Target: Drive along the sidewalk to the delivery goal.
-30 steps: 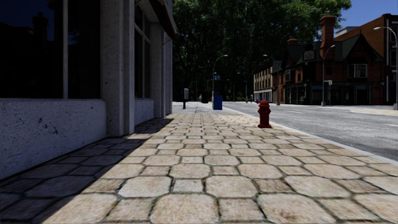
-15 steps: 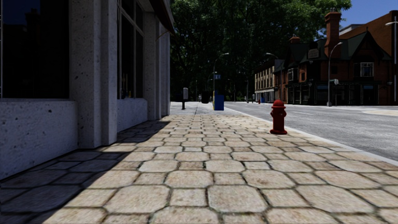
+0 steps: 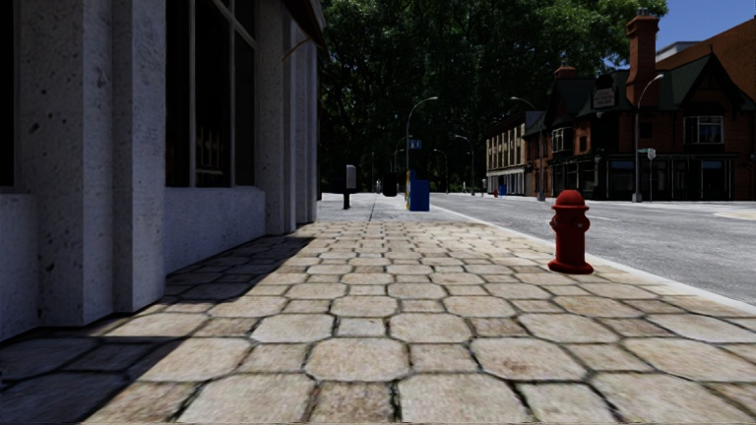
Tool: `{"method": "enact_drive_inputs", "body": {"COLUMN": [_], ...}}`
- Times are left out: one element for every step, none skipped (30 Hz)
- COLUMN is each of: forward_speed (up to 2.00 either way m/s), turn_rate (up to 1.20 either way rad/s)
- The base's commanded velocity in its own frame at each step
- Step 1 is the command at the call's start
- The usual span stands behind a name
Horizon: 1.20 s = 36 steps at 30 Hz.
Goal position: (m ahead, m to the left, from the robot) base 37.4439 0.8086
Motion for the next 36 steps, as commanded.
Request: {"method": "enact_drive_inputs", "body": {"forward_speed": [2.0, 2.0, 2.0, 2.0, 2.0, 2.0, 2.0, 2.0, 2.0, 2.0, 2.0, 2.0, 2.0, 2.0, 2.0, 2.0, 2.0, 2.0, 2.0, 2.0, 2.0, 2.0, 2.0, 2.0, 2.0, 2.0, 1.99, 1.99, 1.99, 1.98, 1.97, 1.97, 1.97, 1.97, 1.97, 1.97], "turn_rate": [0.0, 0.0, 0.0, 0.0, 0.0, 0.0, 0.0, 0.0, 0.0, 0.0, 0.0, 0.0, 0.0, 0.0, 0.0, 0.0, 0.0, 0.0, 0.0, 0.0, 0.0, 0.0, 0.0, 0.0, 0.0, 0.0, 0.0, 0.0, 0.0, 0.0, 0.0, 0.0, 0.0, 0.0, 0.0, 0.0]}}
